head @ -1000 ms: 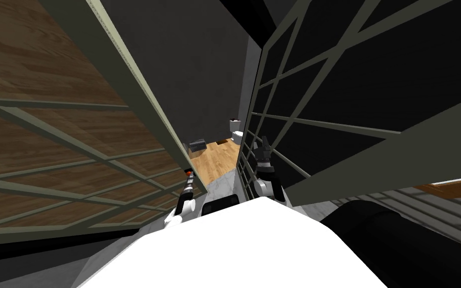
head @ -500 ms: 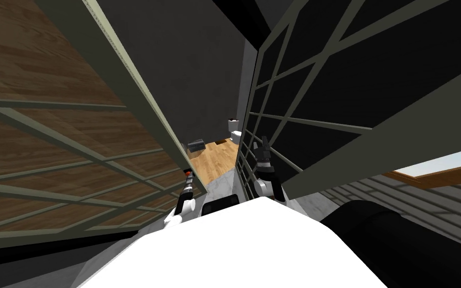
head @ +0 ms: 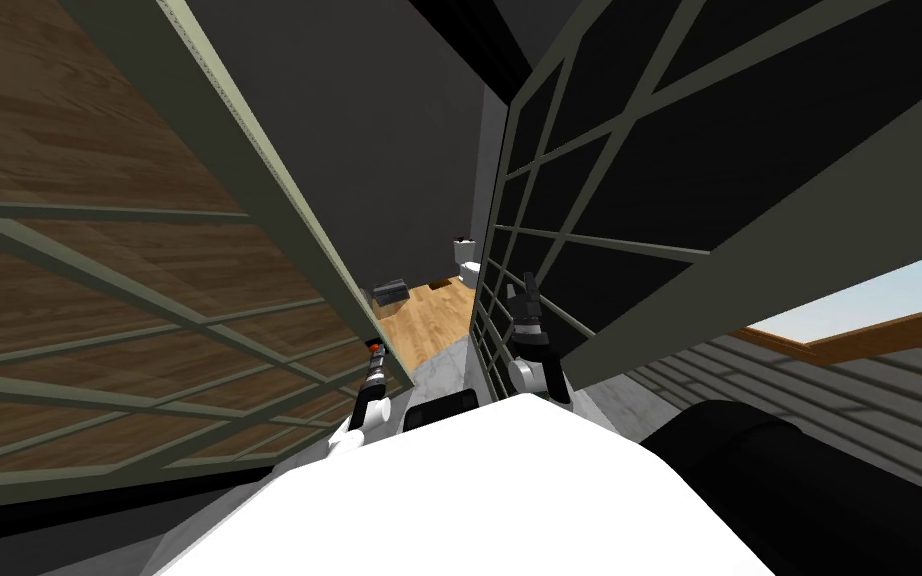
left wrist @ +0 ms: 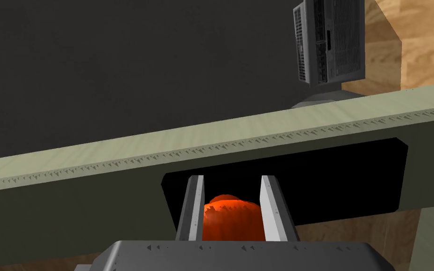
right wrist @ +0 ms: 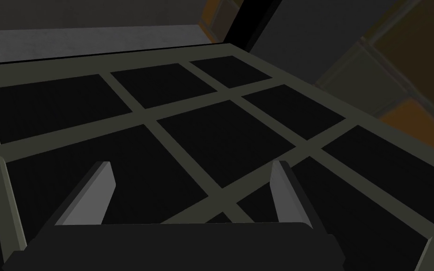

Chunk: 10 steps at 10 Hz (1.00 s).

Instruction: Pull the door open

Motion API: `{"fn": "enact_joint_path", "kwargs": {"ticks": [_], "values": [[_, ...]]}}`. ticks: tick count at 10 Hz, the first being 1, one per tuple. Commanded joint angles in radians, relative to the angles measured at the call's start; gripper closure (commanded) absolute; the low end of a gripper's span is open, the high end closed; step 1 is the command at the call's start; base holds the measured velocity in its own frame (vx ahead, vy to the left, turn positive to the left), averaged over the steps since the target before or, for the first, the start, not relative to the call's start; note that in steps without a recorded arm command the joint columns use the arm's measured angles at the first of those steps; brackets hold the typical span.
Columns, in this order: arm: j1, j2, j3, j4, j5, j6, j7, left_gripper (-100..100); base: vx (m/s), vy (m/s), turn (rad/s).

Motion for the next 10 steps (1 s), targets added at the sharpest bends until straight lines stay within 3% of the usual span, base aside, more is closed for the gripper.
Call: {"fn": "enact_joint_path", "kwargs": {"ticks": [1,2,3,6,9,10], "values": [[0.026,0.020,0.019,-0.047,0.010,0.014,0.006,100,-0.004,0.011,0.002],[0.026,0.020,0.019,-0.004,0.010,0.014,0.006,100,0.006,0.005,0.000],[0.026,0.021,0.017,-0.047,0.018,0.013,0.048,100,-0.010,-0.009,-0.029],[0.027,0.025,0.012,-0.046,0.034,0.010,0.124,100,-0.026,0.008,-0.051],[0.027,0.025,0.012,-0.046,0.034,0.010,0.131,100,-0.001,0.004,-0.008],[0.027,0.026,0.010,-0.045,0.042,0.009,0.172,100,-0.008,0.003,-0.036]]}}
